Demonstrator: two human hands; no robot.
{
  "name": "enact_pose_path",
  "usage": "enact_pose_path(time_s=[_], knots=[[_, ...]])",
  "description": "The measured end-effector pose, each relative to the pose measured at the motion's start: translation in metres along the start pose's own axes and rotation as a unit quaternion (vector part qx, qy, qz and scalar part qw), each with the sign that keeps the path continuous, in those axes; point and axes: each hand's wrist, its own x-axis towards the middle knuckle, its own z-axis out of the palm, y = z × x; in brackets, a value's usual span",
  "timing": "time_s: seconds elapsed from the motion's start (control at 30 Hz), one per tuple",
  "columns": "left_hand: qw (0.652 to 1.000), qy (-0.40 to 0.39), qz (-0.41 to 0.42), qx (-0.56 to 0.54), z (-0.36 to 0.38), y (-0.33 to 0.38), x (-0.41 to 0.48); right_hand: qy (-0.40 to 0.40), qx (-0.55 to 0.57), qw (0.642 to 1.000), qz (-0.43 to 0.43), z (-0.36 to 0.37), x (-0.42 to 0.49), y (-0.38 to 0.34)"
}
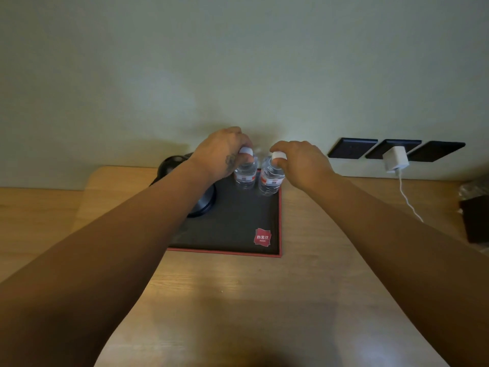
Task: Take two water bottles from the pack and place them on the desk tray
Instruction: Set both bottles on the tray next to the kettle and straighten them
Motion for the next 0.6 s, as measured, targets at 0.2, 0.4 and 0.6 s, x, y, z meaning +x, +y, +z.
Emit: enact_pose_path(time_s=[0.2,0.4,0.6], knots=[[0.999,0.008,-0.054,-0.008,0.002,0.009,0.003,-0.007,0.011,1.000,0.006,-0.001,0.002,-0.001],[1.000,0.008,0.011,-0.015,0.004,-0.002,-0.004,-0.004,0.023,1.000,0.006,-0.003,-0.001,0.003],[0.996,-0.014,0.084,-0.003,0.007,-0.013,0.000,-0.003,0.021,1.000,0.004,-0.001,-0.002,0.002]])
